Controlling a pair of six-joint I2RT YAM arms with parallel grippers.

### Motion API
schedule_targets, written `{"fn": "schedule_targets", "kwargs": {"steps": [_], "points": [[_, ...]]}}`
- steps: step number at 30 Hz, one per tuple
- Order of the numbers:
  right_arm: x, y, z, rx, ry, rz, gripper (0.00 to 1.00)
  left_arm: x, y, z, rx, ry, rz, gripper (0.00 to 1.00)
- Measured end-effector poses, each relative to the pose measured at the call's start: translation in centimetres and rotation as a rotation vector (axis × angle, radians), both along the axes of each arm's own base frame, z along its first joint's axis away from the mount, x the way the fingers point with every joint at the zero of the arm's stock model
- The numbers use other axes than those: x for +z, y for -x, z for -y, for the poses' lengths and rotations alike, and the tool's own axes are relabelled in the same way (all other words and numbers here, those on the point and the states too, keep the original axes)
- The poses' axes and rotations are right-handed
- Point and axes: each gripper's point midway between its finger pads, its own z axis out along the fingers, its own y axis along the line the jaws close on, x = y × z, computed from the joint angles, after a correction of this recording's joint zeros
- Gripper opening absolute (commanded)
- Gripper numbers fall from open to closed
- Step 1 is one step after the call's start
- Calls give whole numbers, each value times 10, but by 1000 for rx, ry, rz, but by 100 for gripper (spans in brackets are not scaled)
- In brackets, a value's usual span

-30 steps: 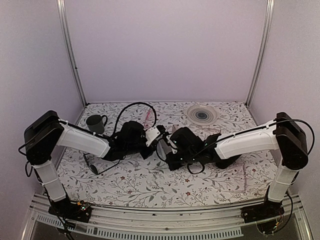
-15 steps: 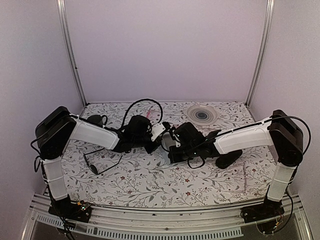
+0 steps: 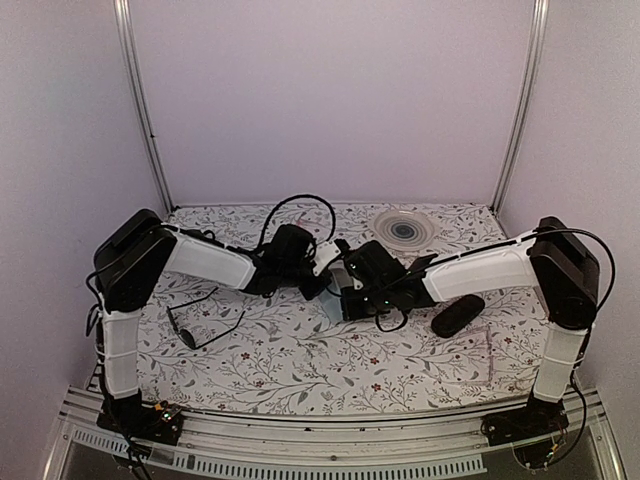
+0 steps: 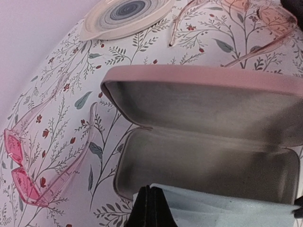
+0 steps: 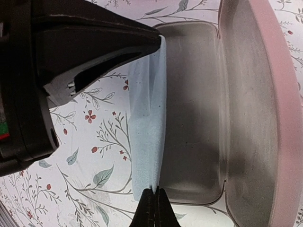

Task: Organize the sunglasses
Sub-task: Place the folded cleaning cloth in the sunglasses case.

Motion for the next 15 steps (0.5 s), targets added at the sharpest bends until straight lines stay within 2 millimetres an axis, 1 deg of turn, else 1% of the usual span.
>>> {"fn": "schedule_targets", "kwargs": {"steps": [8, 15], "points": [[1, -9, 7, -36, 29, 25, 0, -6, -9, 11, -3, -1, -10, 0], [-12, -11, 17, -58, 79, 14, 0, -16, -11, 15, -16, -18, -34, 0]]}}
